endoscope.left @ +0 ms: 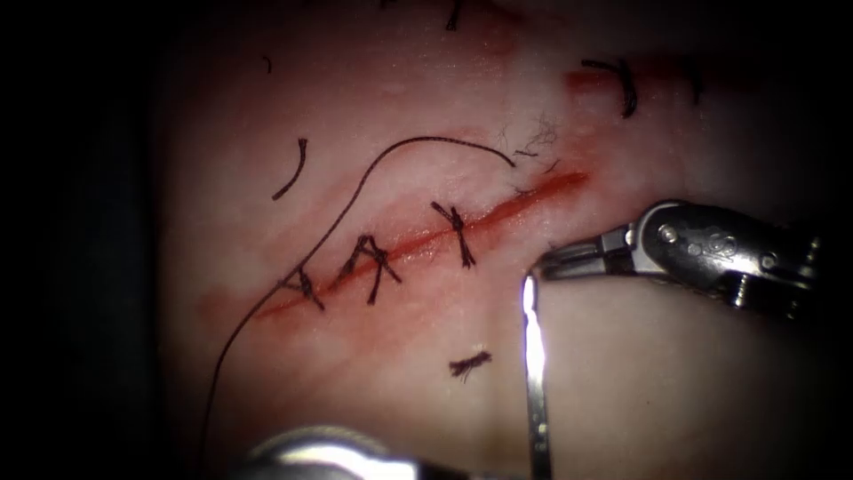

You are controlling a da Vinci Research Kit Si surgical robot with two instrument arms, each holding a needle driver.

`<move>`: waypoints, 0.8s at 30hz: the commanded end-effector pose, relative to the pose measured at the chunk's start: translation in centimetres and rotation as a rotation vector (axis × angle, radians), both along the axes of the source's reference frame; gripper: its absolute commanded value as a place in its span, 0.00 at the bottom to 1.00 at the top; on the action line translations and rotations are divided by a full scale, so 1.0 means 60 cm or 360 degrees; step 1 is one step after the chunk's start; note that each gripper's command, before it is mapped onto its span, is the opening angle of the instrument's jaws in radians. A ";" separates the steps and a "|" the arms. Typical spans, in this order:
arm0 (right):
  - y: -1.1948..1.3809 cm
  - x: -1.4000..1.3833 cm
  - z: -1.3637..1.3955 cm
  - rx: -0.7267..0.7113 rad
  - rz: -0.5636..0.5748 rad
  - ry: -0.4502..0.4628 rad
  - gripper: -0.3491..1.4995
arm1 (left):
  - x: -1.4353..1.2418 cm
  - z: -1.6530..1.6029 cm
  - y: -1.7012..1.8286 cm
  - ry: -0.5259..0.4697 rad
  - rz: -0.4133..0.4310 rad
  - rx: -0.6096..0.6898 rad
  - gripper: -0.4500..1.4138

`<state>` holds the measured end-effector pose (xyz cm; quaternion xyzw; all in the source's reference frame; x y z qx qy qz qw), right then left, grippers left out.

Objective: Wound Closure
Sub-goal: Pull the suture through the wound with the right grasper.

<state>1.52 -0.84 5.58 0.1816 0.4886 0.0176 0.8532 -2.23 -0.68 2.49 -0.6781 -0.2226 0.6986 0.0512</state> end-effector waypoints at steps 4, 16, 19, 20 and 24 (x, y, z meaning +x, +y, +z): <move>-0.0031 0.0027 -0.0046 -0.0020 -0.0032 -0.0076 0.00 | 0.0004 0.0063 -0.0002 0.0115 0.0026 0.0006 0.05; -0.0147 0.0066 -0.0159 0.0290 -0.0068 -0.0044 0.00 | 0.0050 0.0139 -0.0005 0.0239 0.0017 0.0080 0.05; -0.0168 0.0087 -0.0177 0.0401 -0.0115 0.0026 0.00 | 0.0055 0.0141 -0.0004 0.0244 0.0013 0.0089 0.05; -0.0173 0.0104 -0.0185 0.0414 -0.0132 0.0097 0.00 | 0.0057 0.0141 -0.0003 0.0249 0.0010 0.0097 0.06; -0.0153 0.0124 -0.0192 0.0164 -0.0128 0.0229 0.05 | 0.0063 0.0144 -0.0001 0.0260 -0.0004 0.0104 0.07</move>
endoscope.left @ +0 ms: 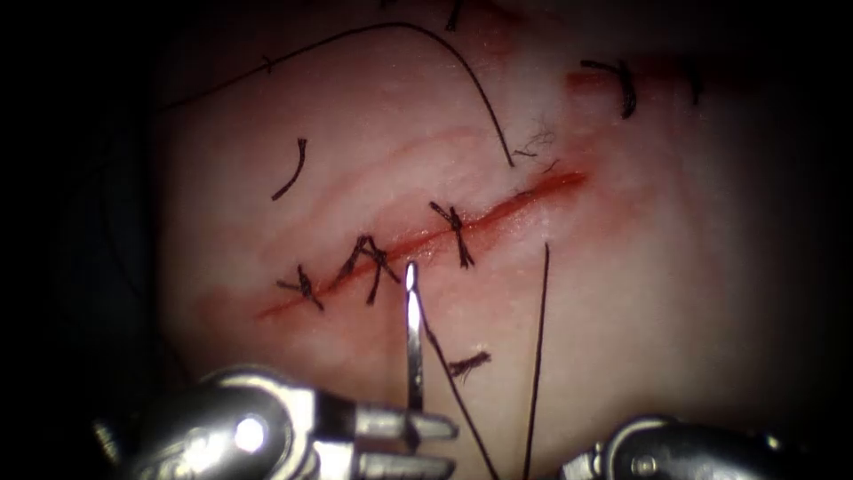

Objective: Wound Closure
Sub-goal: Pull the suture through the wound with the right grasper.

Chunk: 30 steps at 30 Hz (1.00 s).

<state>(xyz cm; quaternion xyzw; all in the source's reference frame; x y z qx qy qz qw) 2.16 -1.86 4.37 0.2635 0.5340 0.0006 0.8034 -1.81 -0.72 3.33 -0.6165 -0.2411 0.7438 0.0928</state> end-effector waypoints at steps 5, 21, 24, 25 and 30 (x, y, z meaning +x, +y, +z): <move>0.0100 0.0006 0.0016 -0.0331 0.0363 -0.0064 0.95 | 0.0013 0.0013 0.0018 0.0052 -0.0065 0.0020 0.08; 0.0188 -0.0075 0.0121 -0.0713 0.0356 -0.0030 0.95 | 0.0092 0.0069 0.0055 0.0399 -0.0289 0.0001 0.05; 0.0190 -0.0065 0.0148 -0.0809 0.0301 -0.0016 0.95 | 0.0083 0.0069 0.0052 0.0393 -0.0281 0.0006 0.05; 0.0192 -0.0062 0.0155 -0.0838 0.0283 -0.0022 0.95 | 0.0081 0.0068 0.0051 0.0389 -0.0275 0.0009 0.05; 0.0202 -0.0051 0.0179 -0.0883 0.0268 -0.0027 0.89 | 0.0077 0.0065 0.0049 0.0386 -0.0271 0.0013 0.05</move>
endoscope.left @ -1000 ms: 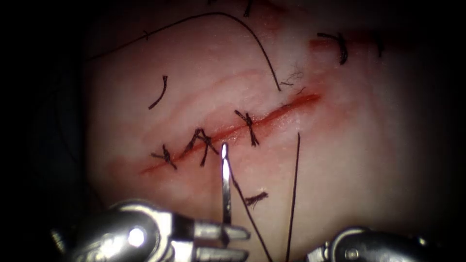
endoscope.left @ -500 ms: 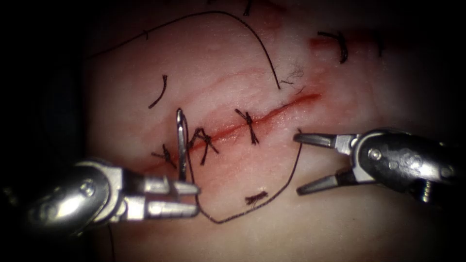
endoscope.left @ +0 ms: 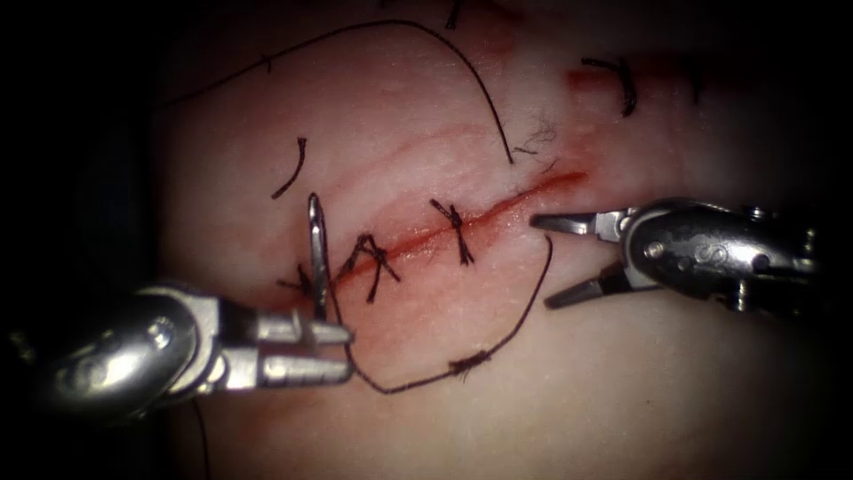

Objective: Wound Closure
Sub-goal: Pull the suture through the wound with the right grasper.

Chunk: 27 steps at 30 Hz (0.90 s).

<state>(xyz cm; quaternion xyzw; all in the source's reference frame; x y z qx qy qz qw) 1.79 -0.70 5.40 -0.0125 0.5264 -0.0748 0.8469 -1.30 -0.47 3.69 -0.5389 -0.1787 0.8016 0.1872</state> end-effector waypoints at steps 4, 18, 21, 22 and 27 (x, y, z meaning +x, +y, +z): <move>0.0009 0.0008 0.0008 0.0052 -0.0119 0.0062 0.05 | -0.0008 0.0004 0.0008 -0.0004 0.0000 -0.0003 0.05; 0.0012 -0.0012 0.0028 0.0096 -0.0103 -0.0117 0.00 | -0.0017 0.0005 0.0005 -0.0013 0.0011 0.0001 0.05; 0.0011 -0.0011 0.0028 0.0114 -0.0100 -0.0132 0.00 | -0.0019 0.0005 0.0004 -0.0012 0.0009 0.0001 0.05; 0.0010 -0.0011 0.0028 0.0129 -0.0092 -0.0144 0.00 | -0.0020 0.0005 0.0004 -0.0014 0.0013 0.0002 0.05; 0.0004 -0.0010 0.0033 0.0200 -0.0072 -0.0190 0.00 | -0.0022 0.0004 0.0003 -0.0016 0.0015 0.0004 0.05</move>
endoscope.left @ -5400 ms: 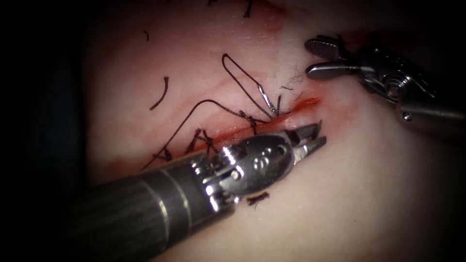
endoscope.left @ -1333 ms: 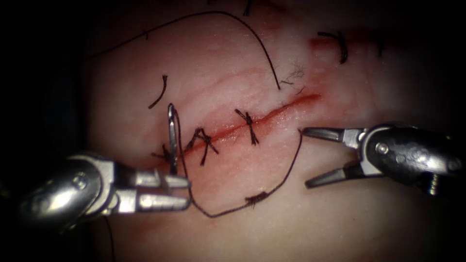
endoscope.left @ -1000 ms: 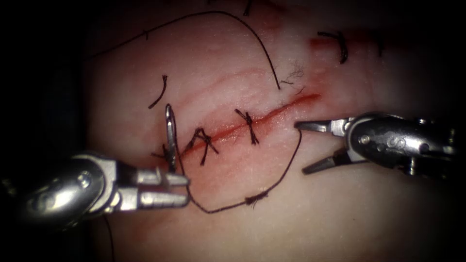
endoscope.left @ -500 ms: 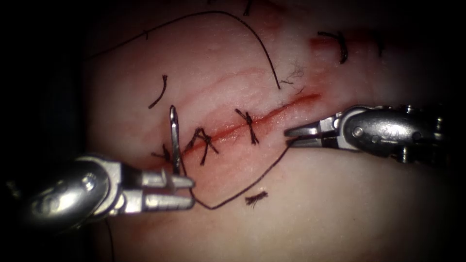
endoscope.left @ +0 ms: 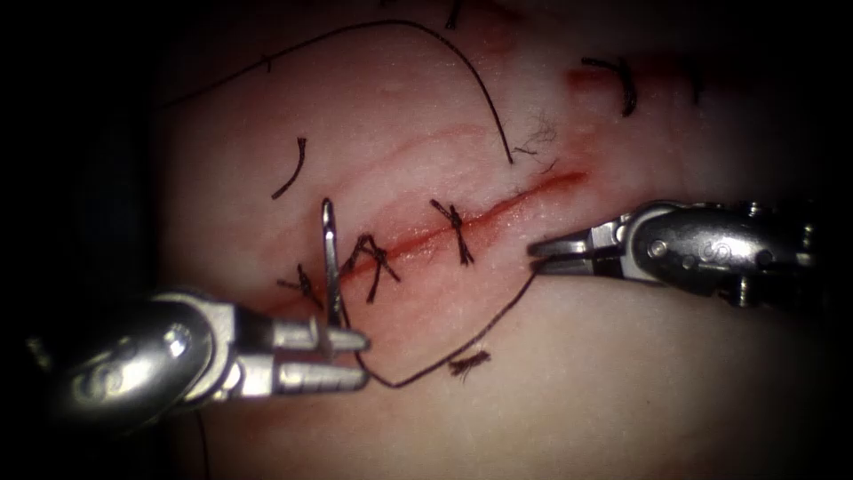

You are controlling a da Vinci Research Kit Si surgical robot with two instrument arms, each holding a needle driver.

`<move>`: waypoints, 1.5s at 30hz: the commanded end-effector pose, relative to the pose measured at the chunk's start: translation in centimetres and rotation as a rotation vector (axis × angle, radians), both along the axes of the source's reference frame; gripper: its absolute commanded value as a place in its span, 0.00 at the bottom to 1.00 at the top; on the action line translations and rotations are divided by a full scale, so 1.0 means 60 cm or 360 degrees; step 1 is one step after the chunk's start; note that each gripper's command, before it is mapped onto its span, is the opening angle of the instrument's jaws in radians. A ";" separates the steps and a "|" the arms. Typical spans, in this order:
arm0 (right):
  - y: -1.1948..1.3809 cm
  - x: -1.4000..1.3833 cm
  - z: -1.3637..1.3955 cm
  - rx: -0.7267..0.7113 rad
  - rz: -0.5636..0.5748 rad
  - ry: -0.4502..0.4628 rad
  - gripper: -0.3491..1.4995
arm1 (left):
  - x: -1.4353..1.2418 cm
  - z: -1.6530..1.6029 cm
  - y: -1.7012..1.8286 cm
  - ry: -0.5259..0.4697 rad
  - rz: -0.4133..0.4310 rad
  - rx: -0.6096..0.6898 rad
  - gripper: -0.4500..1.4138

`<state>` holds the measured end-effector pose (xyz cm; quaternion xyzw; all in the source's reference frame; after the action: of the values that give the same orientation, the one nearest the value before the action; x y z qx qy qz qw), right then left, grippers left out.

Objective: Wound Closure
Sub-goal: Pull the suture through the wound with the right grasper.

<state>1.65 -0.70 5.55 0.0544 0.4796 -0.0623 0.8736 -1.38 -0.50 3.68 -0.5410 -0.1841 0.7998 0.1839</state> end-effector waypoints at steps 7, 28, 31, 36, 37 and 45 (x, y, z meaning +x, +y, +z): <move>-0.0012 0.0014 -0.0002 0.0195 0.0082 -0.0052 0.00 | -0.0010 0.0005 0.0007 -0.0002 -0.0002 -0.0005 0.05; -0.0218 0.0029 -0.0093 0.1200 0.0040 -0.0028 0.00 | -0.0010 0.0008 0.0006 -0.0001 -0.0002 -0.0008 0.05; -0.0258 0.0063 -0.0125 0.1354 -0.0038 0.0096 0.00 | -0.0010 0.0011 0.0005 0.0006 0.0004 -0.0009 0.05; -0.0277 0.0096 -0.0146 0.1372 -0.0087 0.0195 0.00 | -0.0004 0.0014 0.0007 0.0003 0.0010 -0.0011 0.05; -0.0272 0.0102 -0.0144 0.1275 -0.0078 0.0253 0.00 | -0.0001 0.0014 0.0007 0.0002 0.0020 -0.0009 0.05; -0.0141 0.0073 -0.0142 0.0617 0.0360 0.0297 0.91 | 0.0054 0.0029 0.0040 0.0331 -0.0111 -0.0124 0.12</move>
<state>2.05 -1.59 4.66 0.1551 0.5617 0.1269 0.8027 -0.94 -0.27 3.85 -0.4538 -0.1039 0.8600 0.2090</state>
